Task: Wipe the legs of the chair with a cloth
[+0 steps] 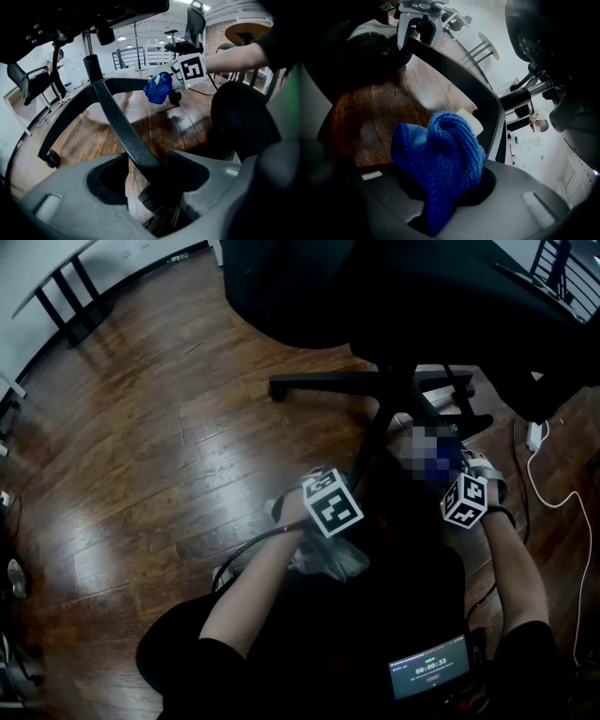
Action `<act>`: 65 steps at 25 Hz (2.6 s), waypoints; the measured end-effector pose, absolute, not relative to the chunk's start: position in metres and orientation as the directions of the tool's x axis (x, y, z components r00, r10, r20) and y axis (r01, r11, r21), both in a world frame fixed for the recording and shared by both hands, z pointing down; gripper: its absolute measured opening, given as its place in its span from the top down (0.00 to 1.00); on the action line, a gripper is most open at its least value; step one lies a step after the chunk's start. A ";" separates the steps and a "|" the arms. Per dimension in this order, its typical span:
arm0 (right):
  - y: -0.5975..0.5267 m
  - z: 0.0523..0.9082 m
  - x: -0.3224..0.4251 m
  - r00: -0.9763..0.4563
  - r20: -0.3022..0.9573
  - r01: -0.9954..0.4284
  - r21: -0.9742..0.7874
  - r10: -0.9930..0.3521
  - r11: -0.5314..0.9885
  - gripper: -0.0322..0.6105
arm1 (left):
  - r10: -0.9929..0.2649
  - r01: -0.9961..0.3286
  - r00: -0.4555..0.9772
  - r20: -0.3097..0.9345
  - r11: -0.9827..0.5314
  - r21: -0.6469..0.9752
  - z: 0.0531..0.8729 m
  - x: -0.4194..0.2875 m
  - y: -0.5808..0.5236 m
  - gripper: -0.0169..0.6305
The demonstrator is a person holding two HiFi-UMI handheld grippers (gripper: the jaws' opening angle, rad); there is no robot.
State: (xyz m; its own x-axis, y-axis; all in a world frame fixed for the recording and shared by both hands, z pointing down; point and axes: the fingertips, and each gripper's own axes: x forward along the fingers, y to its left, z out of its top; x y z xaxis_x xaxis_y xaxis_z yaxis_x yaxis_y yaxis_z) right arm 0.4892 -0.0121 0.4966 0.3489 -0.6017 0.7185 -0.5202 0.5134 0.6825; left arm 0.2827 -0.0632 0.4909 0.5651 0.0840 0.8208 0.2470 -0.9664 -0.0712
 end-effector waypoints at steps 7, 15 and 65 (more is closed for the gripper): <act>-0.022 0.496 0.521 0.316 0.744 -0.609 0.635 -0.589 0.475 0.85 | 0.177 0.266 0.619 0.765 -0.964 0.008 0.485 0.305 -0.032 0.47; -0.019 0.501 0.544 0.346 0.765 -0.763 0.566 -0.543 0.313 0.85 | 0.180 0.321 0.748 0.639 -0.941 -0.110 0.451 0.298 -0.025 0.47; -0.026 0.442 0.303 -0.386 0.510 -0.799 0.232 -0.769 0.555 0.83 | -0.256 0.012 0.589 0.767 -0.946 -0.325 0.531 0.177 -0.243 0.73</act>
